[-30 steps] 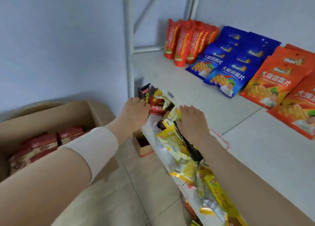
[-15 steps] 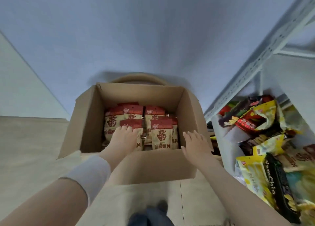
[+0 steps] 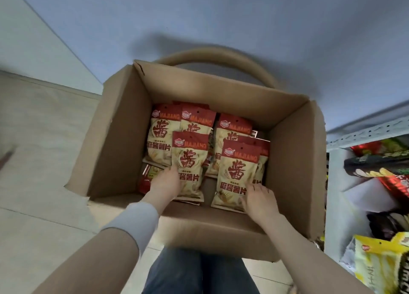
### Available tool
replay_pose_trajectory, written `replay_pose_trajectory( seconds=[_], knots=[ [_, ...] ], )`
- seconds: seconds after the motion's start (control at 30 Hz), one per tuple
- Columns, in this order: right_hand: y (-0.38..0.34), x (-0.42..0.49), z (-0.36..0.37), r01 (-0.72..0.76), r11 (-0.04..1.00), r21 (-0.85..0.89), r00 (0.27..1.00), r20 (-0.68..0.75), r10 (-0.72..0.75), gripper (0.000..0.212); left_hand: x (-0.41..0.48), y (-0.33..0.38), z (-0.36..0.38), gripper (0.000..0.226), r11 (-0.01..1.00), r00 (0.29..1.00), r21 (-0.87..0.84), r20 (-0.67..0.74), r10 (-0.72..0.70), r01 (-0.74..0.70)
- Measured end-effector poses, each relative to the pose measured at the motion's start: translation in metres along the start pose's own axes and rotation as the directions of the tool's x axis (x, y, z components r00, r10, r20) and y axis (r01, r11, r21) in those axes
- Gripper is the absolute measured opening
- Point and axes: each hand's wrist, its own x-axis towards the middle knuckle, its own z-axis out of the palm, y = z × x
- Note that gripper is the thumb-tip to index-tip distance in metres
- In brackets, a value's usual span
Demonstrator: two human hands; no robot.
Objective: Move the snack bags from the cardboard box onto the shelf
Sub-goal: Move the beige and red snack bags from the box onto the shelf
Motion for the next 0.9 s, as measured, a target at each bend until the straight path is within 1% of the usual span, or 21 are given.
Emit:
replay_pose_trajectory(
  seconds=[0.03, 0.1, 0.17, 0.23, 0.3, 0.33, 0.4, 0.43, 0.5, 0.53, 0.6, 0.67, 0.73, 0.8, 0.9],
  knots=[
    [0.003, 0.013, 0.007, -0.039, 0.998, 0.040, 0.998, 0.047, 0.037, 0.059, 0.015, 0.000, 0.008, 0.065, 0.997, 0.999, -0.067, 0.030, -0.045, 0.047],
    [0.009, 0.042, 0.022, -0.160, 0.971, 0.177, 0.980, 0.143, 0.136, 0.060, 0.047, 0.000, 0.025, 0.068, 0.963, 0.989, -0.226, 0.073, -0.132, 0.145],
    [0.014, 0.070, 0.038, -0.311, 0.890, 0.333, 0.945, 0.206, 0.253, 0.063, 0.079, -0.002, 0.042, 0.079, 0.881, 0.977, -0.423, 0.080, -0.196, 0.211],
    [0.017, 0.091, 0.054, -0.452, 0.779, 0.434, 0.891, 0.263, 0.371, 0.073, 0.105, -0.006, 0.056, 0.092, 0.769, 0.966, -0.593, 0.059, -0.253, 0.238],
    [0.017, 0.107, 0.068, -0.545, 0.684, 0.485, 0.838, 0.307, 0.451, 0.081, 0.124, -0.010, 0.066, 0.100, 0.711, 0.953, -0.657, 0.042, -0.301, 0.253],
    [0.015, 0.111, 0.073, -0.574, 0.647, 0.501, 0.818, 0.319, 0.479, 0.084, 0.131, -0.012, 0.069, 0.100, 0.691, 0.944, -0.672, 0.037, -0.326, 0.265],
    [0.012, 0.117, 0.082, -0.609, 0.575, 0.547, 0.787, 0.321, 0.528, 0.088, 0.138, -0.016, 0.076, 0.095, 0.671, 0.930, -0.687, 0.022, -0.367, 0.280],
    [0.010, 0.119, 0.085, -0.618, 0.537, 0.575, 0.774, 0.325, 0.543, 0.089, 0.140, -0.018, 0.078, 0.090, 0.685, 0.932, -0.671, 0.023, -0.361, 0.282],
    [0.007, 0.120, 0.091, -0.616, 0.459, 0.640, 0.768, 0.359, 0.529, 0.084, 0.140, -0.021, 0.081, 0.074, 0.738, 0.956, -0.620, 0.072, -0.283, 0.266],
    [0.006, 0.119, 0.093, -0.605, 0.421, 0.676, 0.778, 0.389, 0.493, 0.075, 0.139, -0.022, 0.081, 0.064, 0.732, 0.965, -0.633, 0.111, -0.236, 0.251],
    [0.002, 0.115, 0.097, -0.582, 0.350, 0.734, 0.804, 0.455, 0.383, 0.058, 0.134, -0.023, 0.078, 0.047, 0.666, 0.971, -0.707, 0.179, -0.158, 0.239],
    [-0.001, 0.111, 0.097, -0.543, 0.307, 0.782, 0.834, 0.461, 0.303, 0.051, 0.129, -0.024, 0.073, 0.033, 0.606, 0.974, -0.765, 0.210, -0.087, 0.219],
    [-0.002, 0.107, 0.092, -0.503, 0.284, 0.816, 0.859, 0.437, 0.267, 0.049, 0.121, -0.024, 0.066, 0.024, 0.565, 0.979, -0.806, 0.203, -0.019, 0.178],
    [-0.002, 0.104, 0.082, -0.470, 0.261, 0.843, 0.878, 0.418, 0.233, 0.052, 0.112, -0.022, 0.054, 0.021, 0.538, 0.986, -0.834, 0.163, 0.030, 0.121],
    [0.002, 0.090, 0.058, -0.386, 0.212, 0.898, 0.919, 0.355, 0.173, 0.057, 0.092, -0.014, 0.027, 0.018, 0.469, 0.997, -0.882, 0.065, 0.047, 0.036]
  ],
)
